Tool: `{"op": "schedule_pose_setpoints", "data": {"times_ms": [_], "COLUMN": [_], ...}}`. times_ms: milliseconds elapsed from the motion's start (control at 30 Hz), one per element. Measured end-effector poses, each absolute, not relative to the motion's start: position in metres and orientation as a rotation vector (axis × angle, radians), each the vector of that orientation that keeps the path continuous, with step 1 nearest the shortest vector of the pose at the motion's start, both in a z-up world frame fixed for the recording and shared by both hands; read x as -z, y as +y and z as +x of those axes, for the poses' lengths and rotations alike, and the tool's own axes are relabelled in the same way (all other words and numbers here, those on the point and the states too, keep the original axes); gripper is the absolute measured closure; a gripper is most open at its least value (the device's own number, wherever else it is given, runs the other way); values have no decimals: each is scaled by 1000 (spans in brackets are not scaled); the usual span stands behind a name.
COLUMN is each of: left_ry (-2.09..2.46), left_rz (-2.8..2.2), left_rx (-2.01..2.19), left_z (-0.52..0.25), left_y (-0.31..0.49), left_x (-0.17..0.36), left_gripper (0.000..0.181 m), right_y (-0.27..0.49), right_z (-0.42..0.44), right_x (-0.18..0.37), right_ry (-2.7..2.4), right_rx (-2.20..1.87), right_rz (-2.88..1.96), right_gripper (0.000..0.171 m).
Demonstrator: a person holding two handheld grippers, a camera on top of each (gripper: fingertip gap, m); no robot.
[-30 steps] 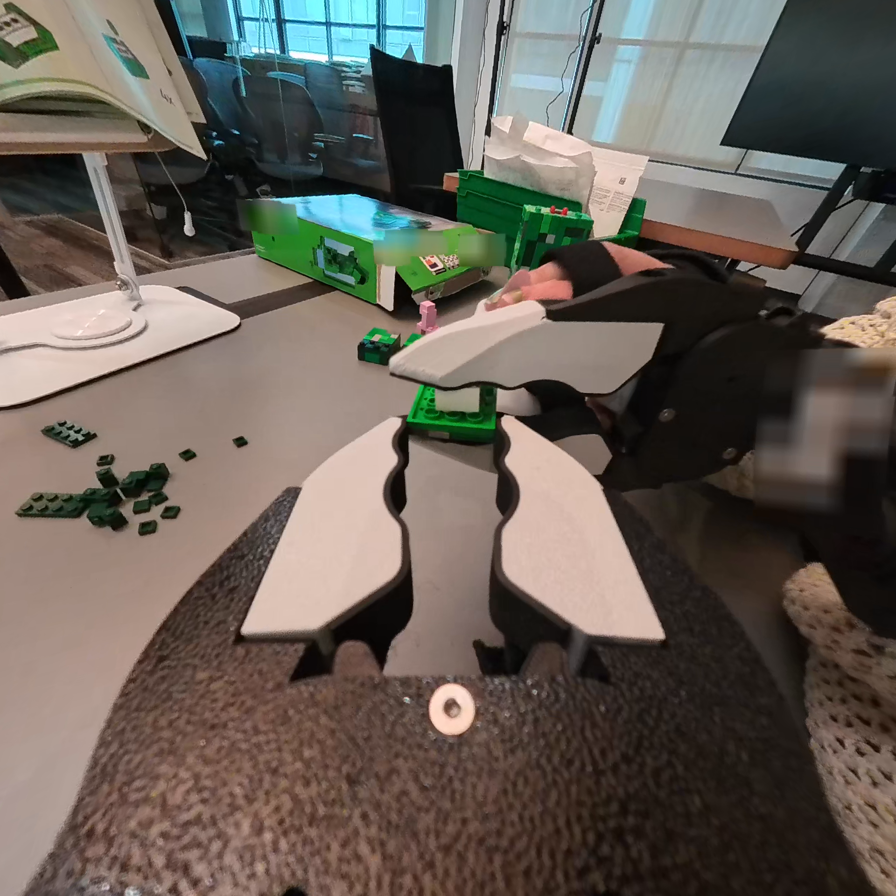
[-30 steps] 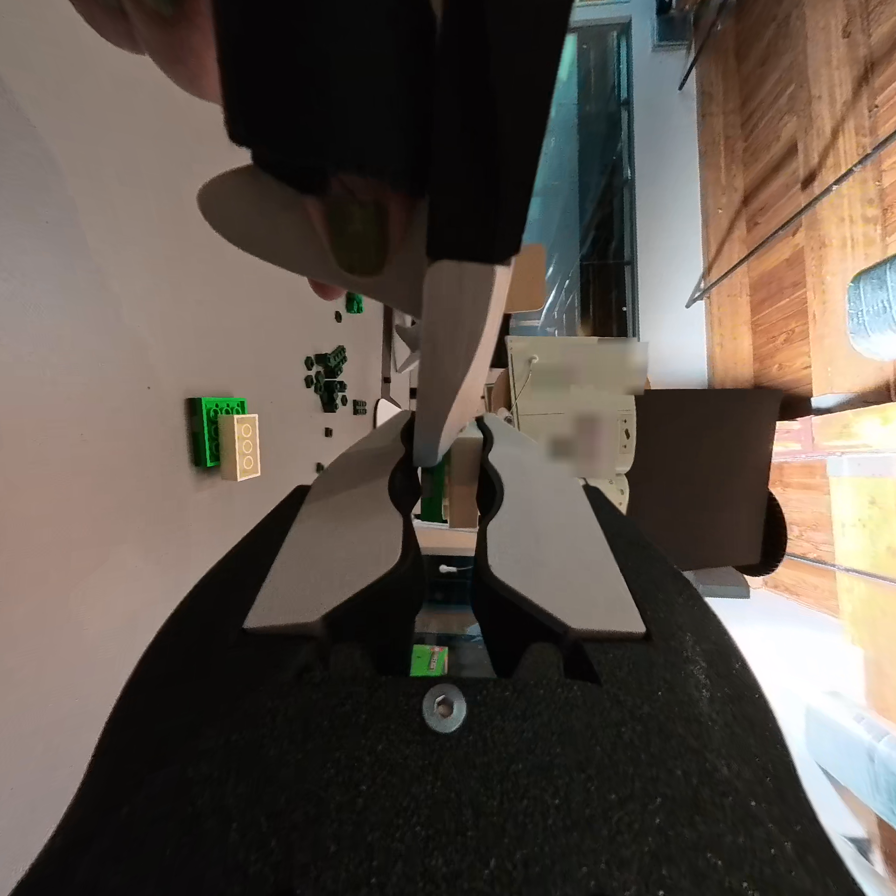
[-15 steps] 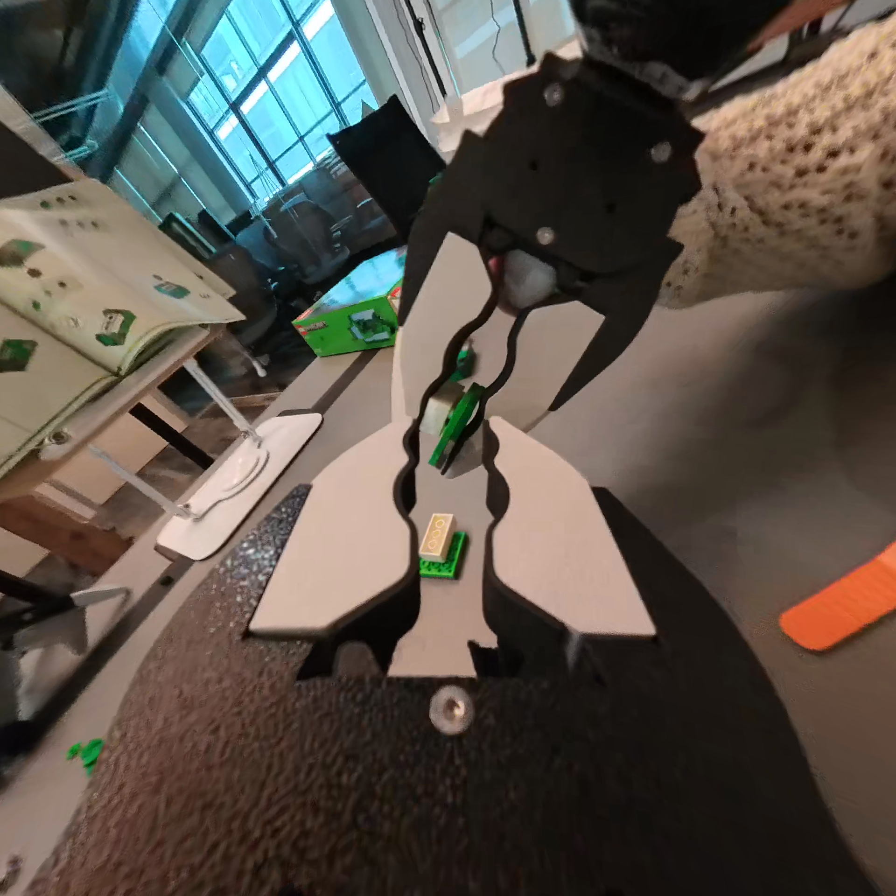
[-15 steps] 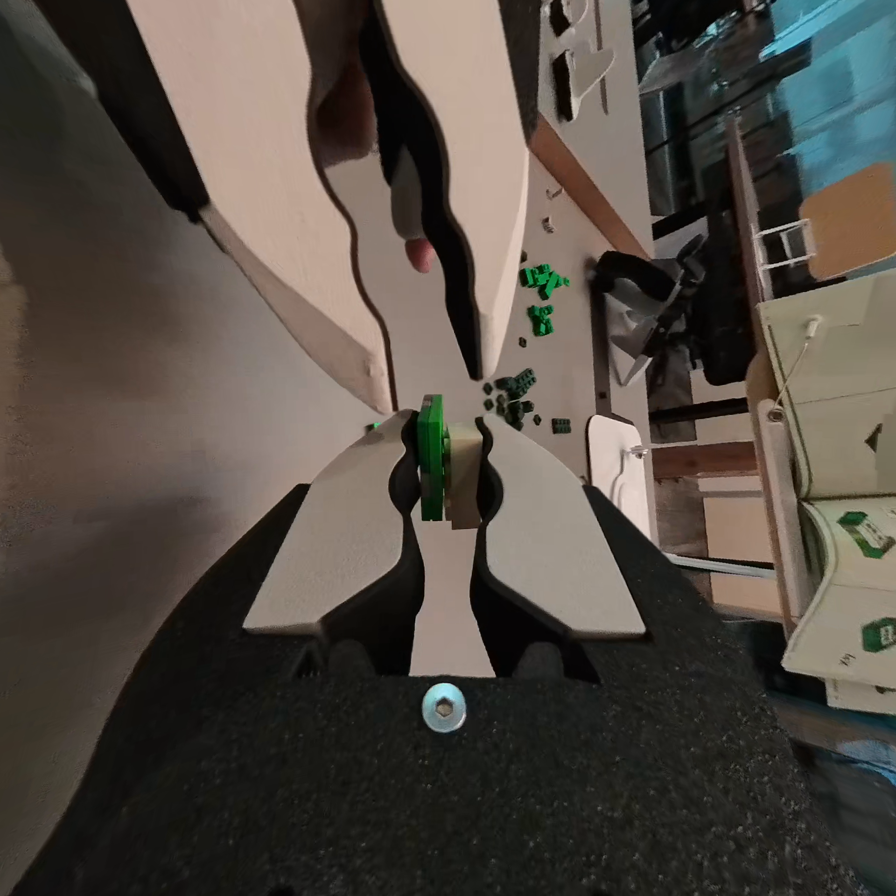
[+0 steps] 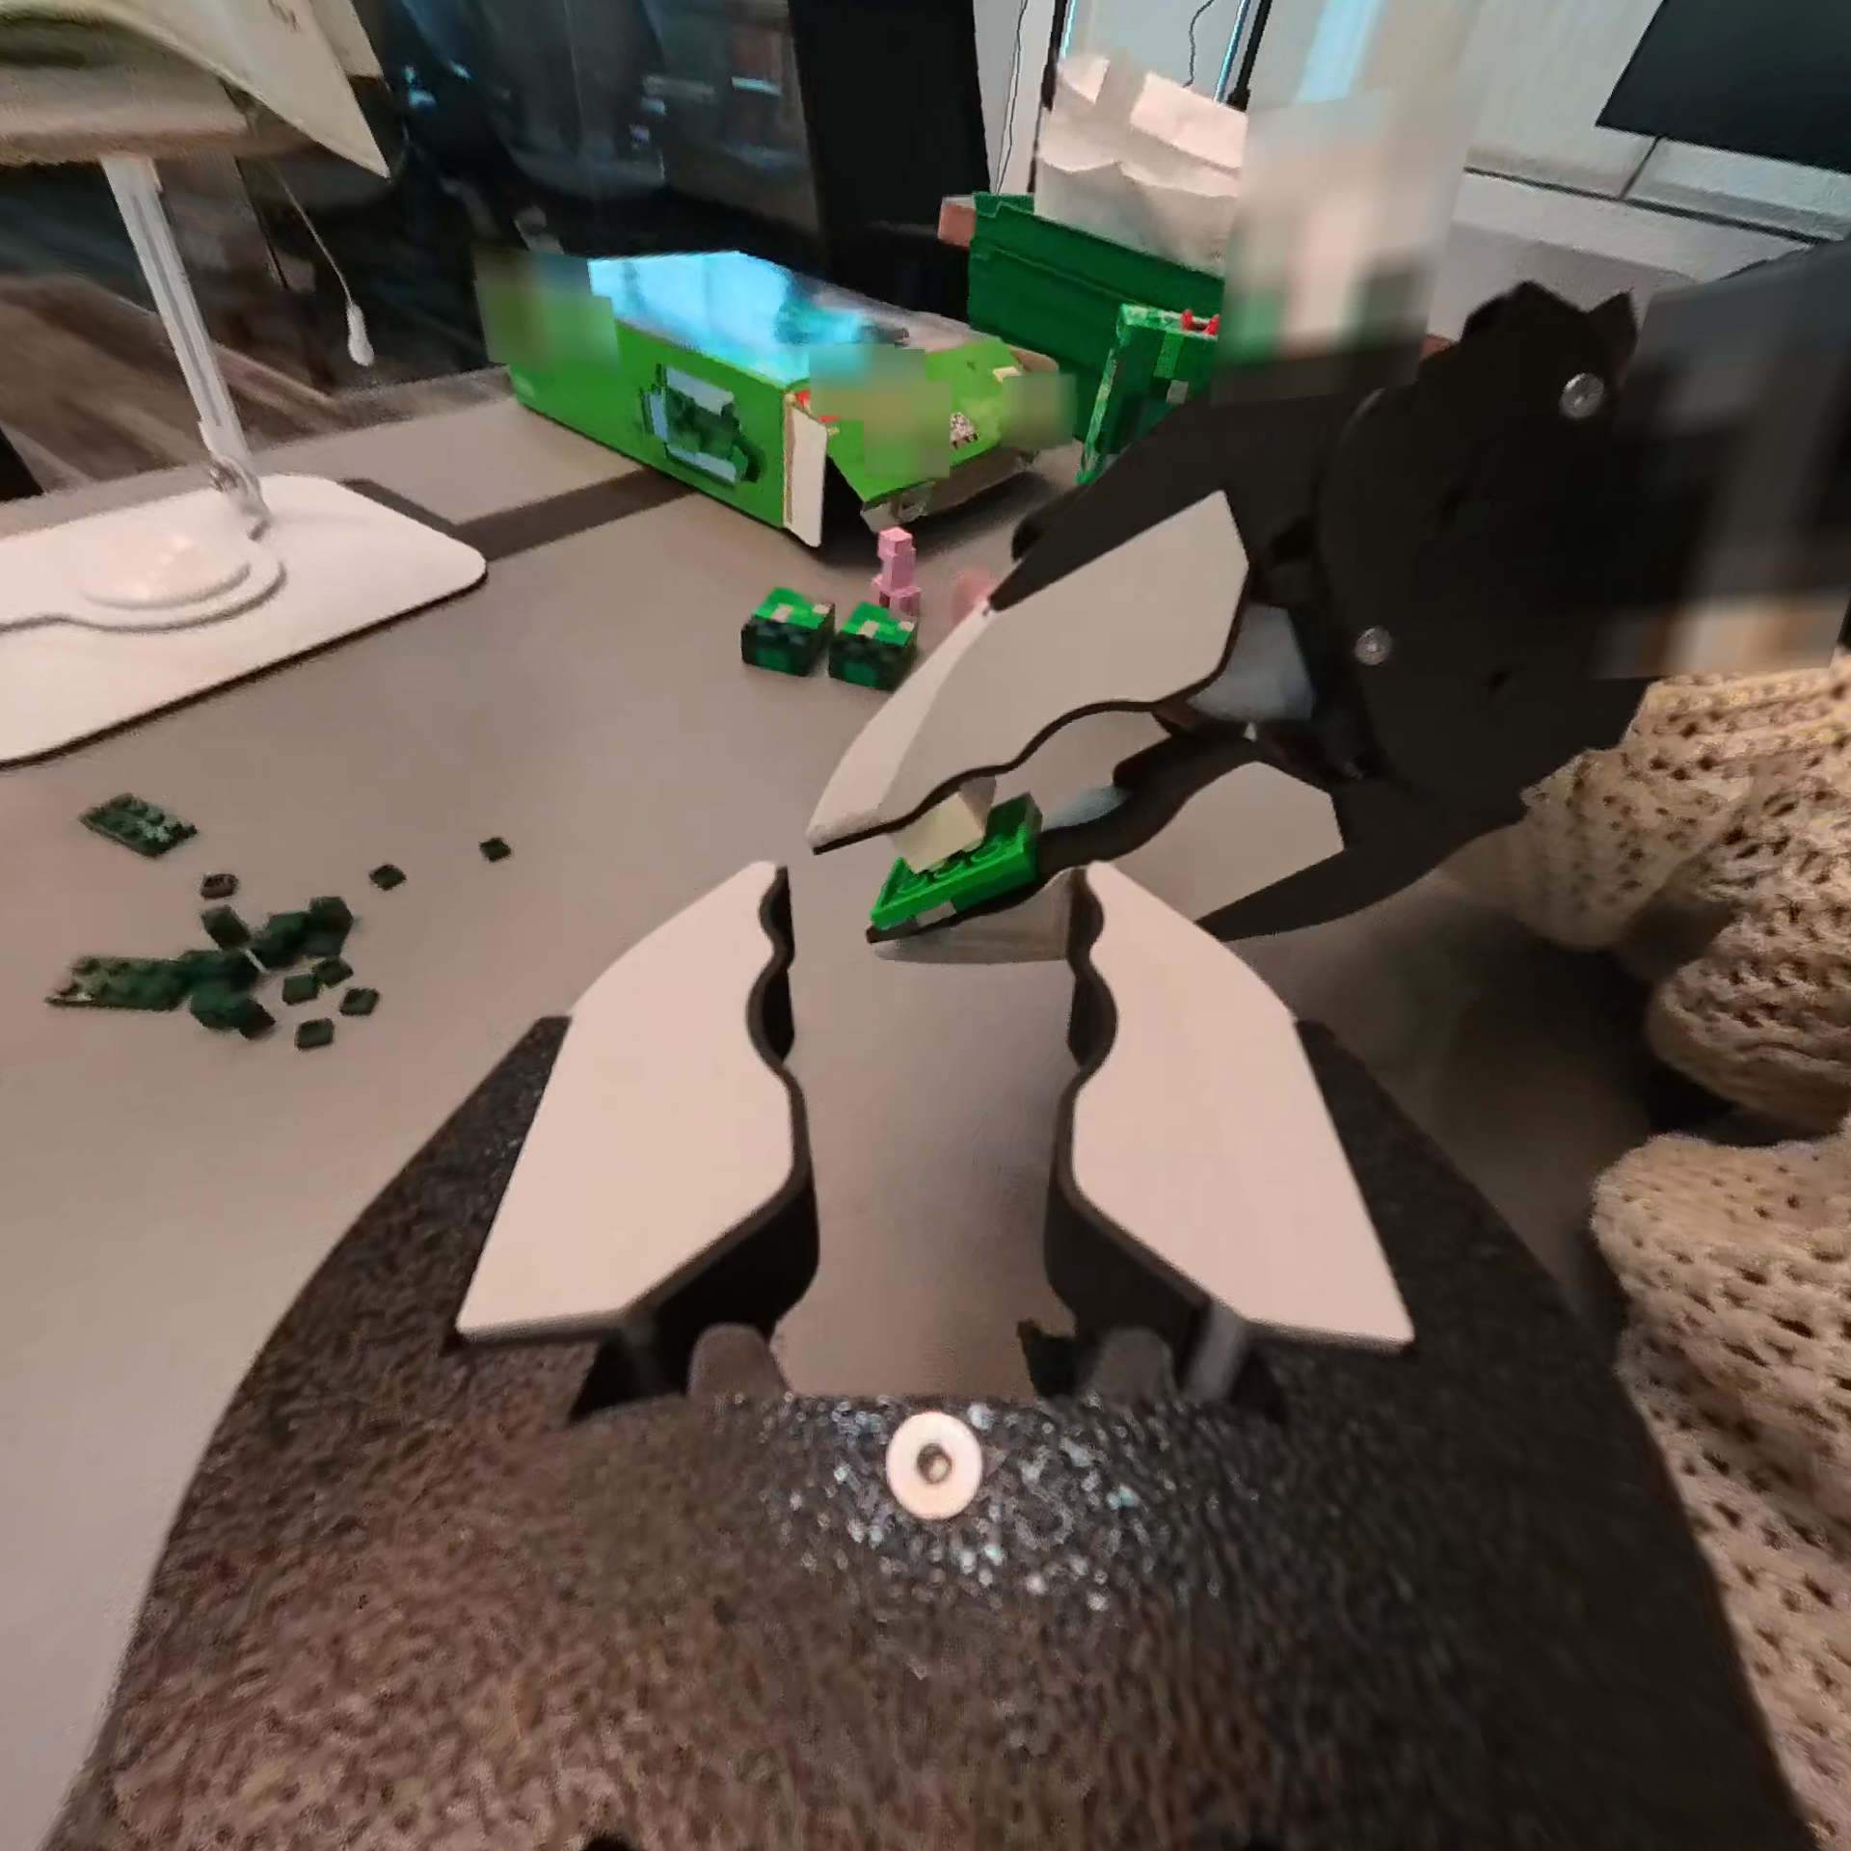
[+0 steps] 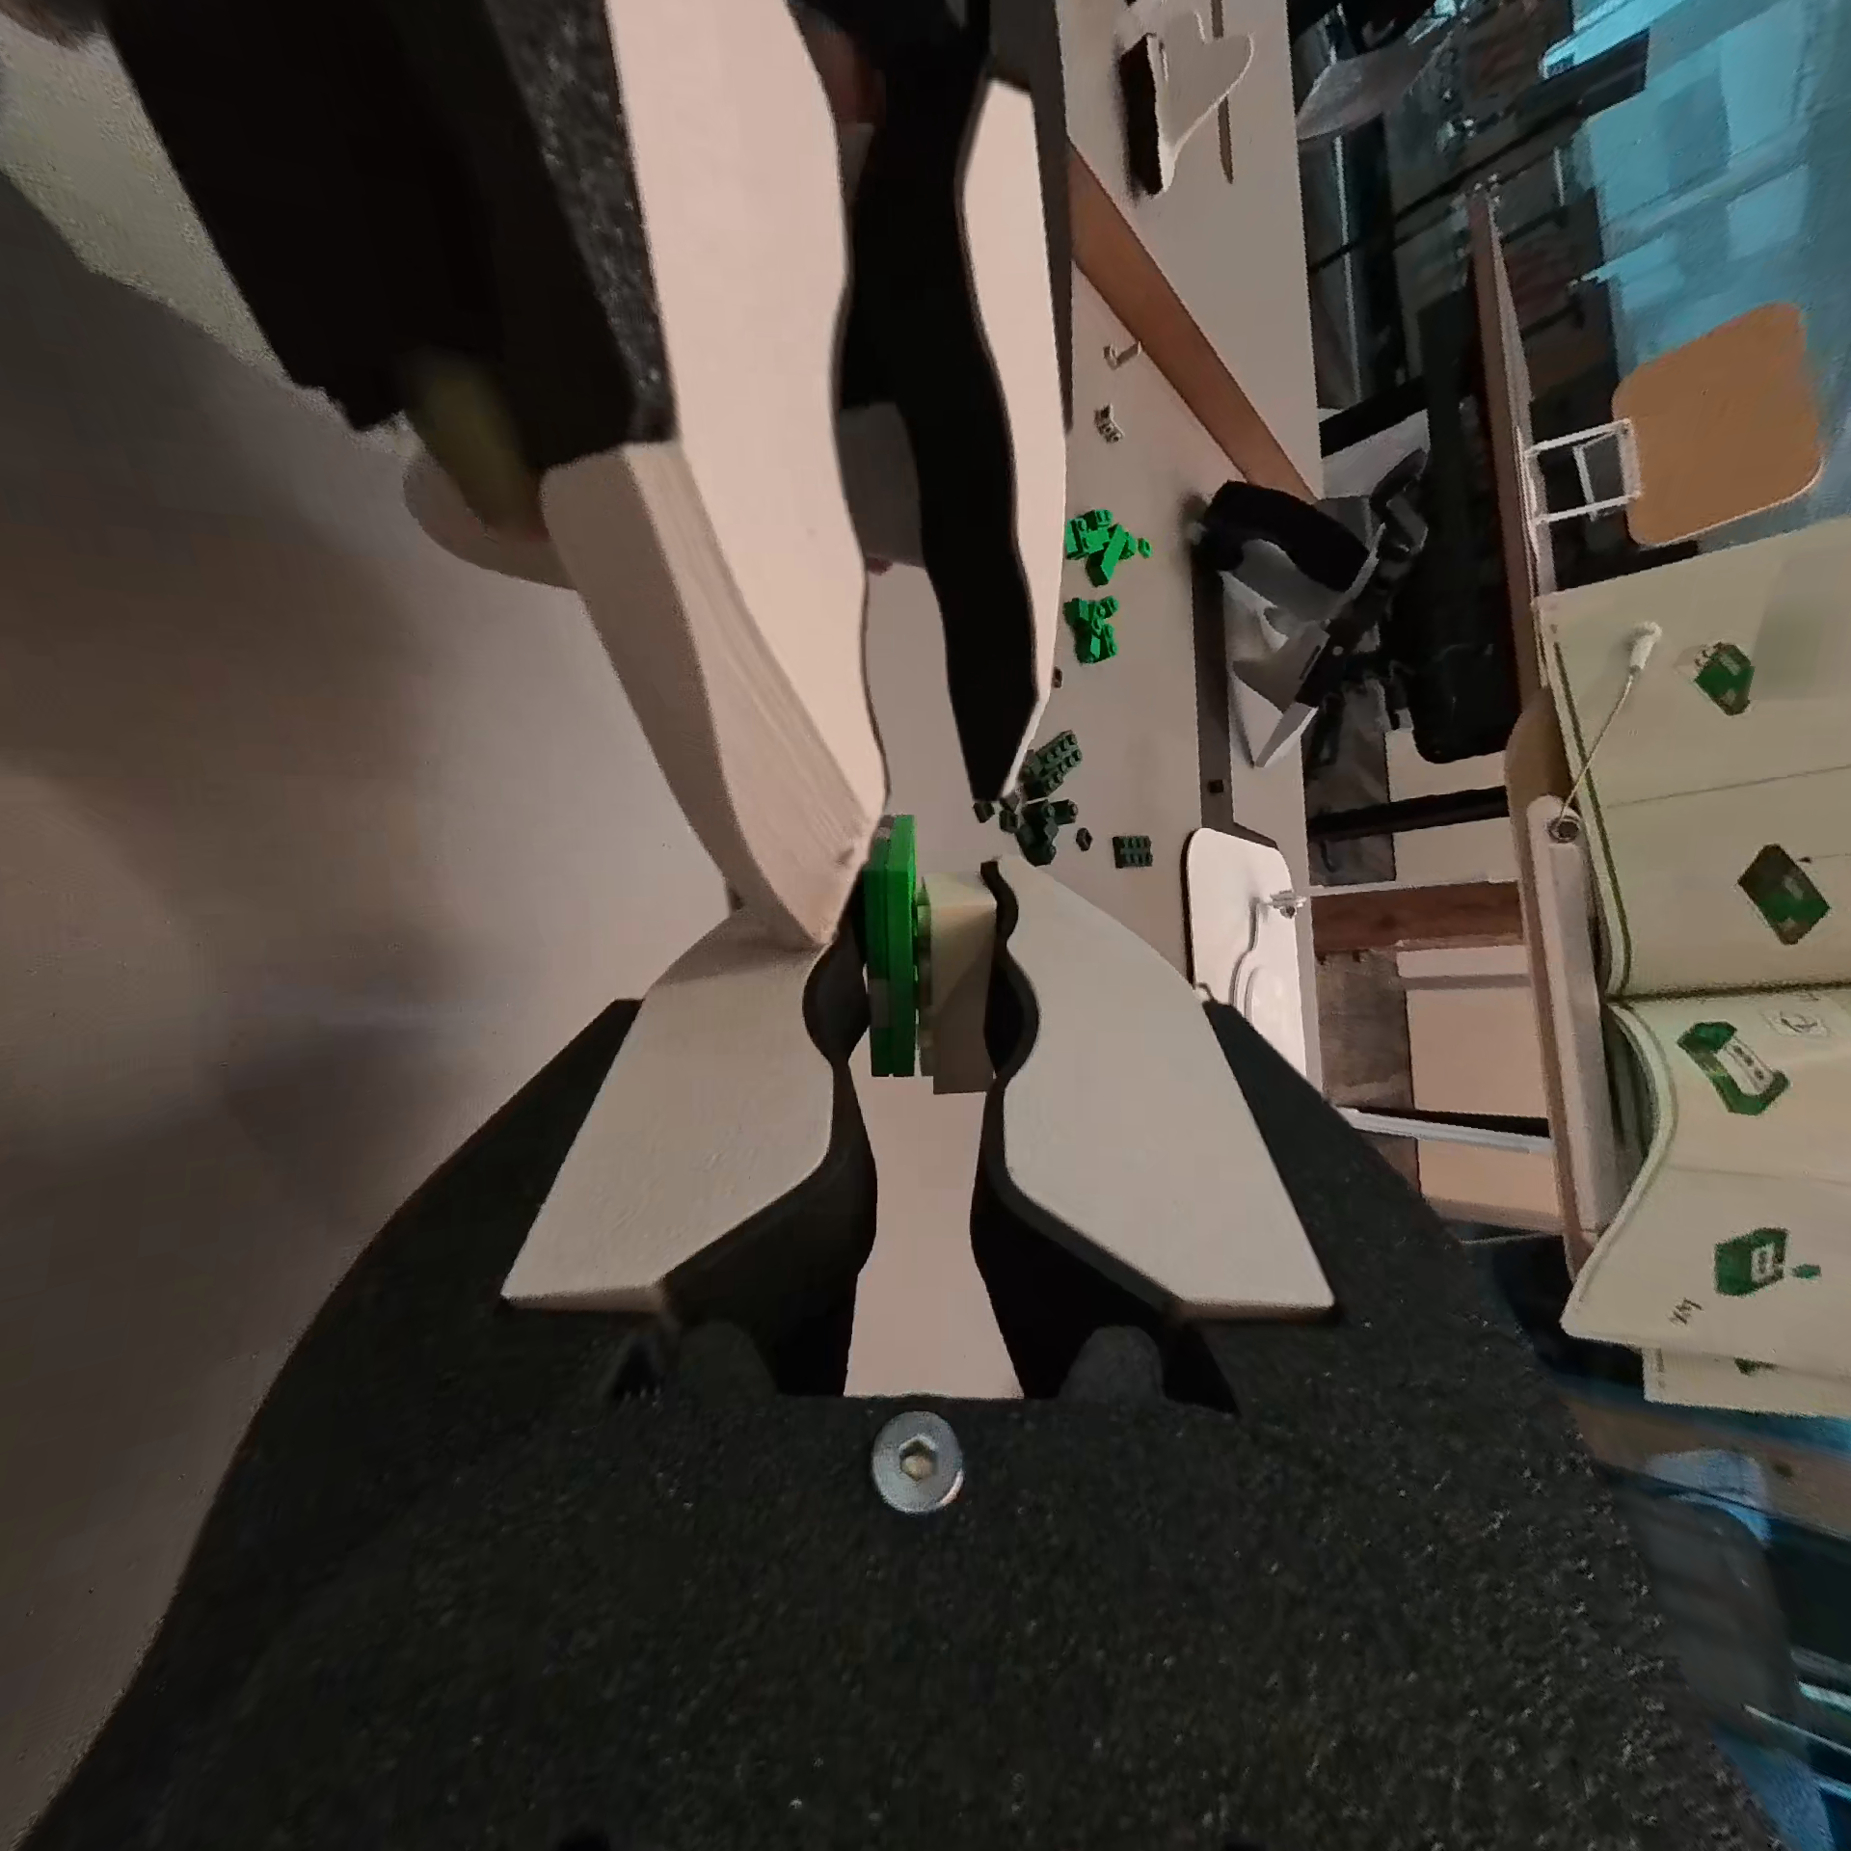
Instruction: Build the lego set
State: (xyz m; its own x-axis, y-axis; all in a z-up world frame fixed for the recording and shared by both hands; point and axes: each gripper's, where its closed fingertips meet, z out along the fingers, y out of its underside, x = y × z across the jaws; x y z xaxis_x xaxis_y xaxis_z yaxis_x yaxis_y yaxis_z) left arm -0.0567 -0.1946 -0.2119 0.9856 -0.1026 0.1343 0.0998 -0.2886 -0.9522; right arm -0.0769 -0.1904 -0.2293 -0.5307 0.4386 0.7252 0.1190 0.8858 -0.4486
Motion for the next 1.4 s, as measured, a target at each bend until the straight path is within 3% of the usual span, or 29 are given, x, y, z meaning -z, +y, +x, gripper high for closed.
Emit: {"op": "schedule_pose_setpoints", "data": {"times_ms": [500, 800, 967, 1233, 1400], "left_ry": [73, -47, -44, -83, -20], "left_rz": [-1819, -1689, -1704, -1613, -1508], "left_rx": [156, 414, 437, 297, 360], "left_z": [-59, -57, -42, -46, -35], "left_y": [-203, -206, -191, -183, -189], "left_x": [205, 196, 199, 178, 162], "left_gripper": [141, 135, 131, 150, 151], "right_y": [-197, -199, -191, -195, -211], "right_z": [-71, -69, -68, -66, -48], "right_x": [220, 170, 156, 150, 134], "right_ry": [-2147, -1711, -1357, -1178, -1334], "right_rx": [-638, -1992, -2501, -2713, -2625], "right_rz": [-474, -1194, -1360, -1343, -966], "right_gripper": [151, 152, 152, 152, 151]}}
